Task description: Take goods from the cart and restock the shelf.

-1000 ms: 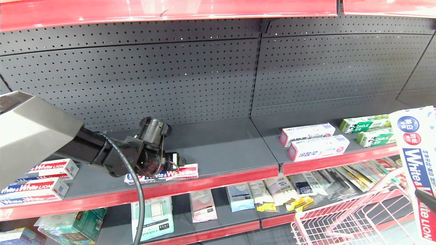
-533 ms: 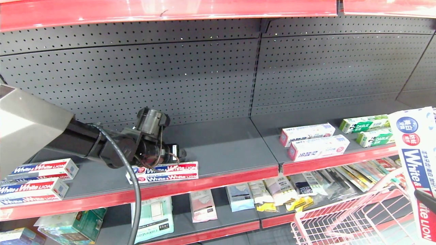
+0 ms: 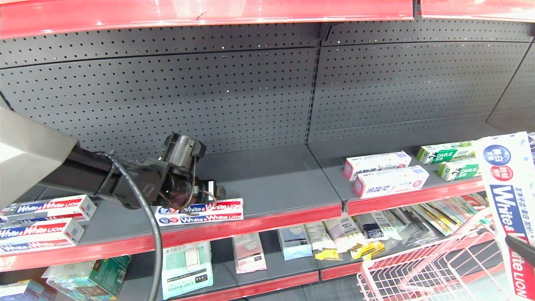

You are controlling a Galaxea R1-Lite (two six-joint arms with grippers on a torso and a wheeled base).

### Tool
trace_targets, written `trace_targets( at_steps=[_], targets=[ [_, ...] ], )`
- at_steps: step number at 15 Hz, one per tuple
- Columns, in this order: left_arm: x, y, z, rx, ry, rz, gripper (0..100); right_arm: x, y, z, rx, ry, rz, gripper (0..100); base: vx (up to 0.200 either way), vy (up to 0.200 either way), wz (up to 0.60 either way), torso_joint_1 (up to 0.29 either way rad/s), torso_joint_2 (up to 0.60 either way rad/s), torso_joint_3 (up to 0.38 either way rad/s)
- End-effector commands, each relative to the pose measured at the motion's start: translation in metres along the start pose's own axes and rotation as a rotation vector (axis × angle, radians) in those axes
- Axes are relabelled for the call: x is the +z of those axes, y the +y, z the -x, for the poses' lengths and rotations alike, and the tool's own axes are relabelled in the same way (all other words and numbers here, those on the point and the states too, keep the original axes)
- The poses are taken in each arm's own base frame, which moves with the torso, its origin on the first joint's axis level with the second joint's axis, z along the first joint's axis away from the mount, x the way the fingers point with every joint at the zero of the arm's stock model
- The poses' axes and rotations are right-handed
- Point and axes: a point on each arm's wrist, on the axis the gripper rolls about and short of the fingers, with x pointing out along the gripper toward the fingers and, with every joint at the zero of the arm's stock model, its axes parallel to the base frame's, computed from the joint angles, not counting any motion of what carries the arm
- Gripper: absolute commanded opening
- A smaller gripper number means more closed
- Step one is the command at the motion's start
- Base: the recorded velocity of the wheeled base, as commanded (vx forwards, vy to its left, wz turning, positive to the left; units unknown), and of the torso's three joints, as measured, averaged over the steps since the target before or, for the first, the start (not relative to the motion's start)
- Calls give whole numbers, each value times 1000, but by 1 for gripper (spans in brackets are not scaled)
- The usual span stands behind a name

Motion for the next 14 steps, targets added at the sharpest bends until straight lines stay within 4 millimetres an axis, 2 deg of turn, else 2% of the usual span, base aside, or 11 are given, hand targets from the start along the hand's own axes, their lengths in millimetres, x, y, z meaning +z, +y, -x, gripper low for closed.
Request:
trace_targets(
  at_steps=[1,4,7,8,10,14],
  targets=[
    [-2,2,-2,6,7,3,100,0,-1,-2,8,10,-8,0,0,0,0,0,0,0],
    [2,7,-4,16,2,16,100,-3,0,-3,13,24,-14,0,0,0,0,0,0,0],
    [6,8,-4,11,-10,22,100,0,-4,-13,26,63,-27,0,0,0,0,0,0,0],
    [7,8,-6,12,-8,22,100,2,-5,-15,28,67,-28,0,0,0,0,0,0,0],
    [10,4,-24,11,0,21,100,2,-6,-21,31,92,-28,0,0,0,0,0,0,0],
    [11,2,-29,34,-2,18,100,1,-8,-24,31,109,-35,0,0,0,0,0,0,0]
  ],
)
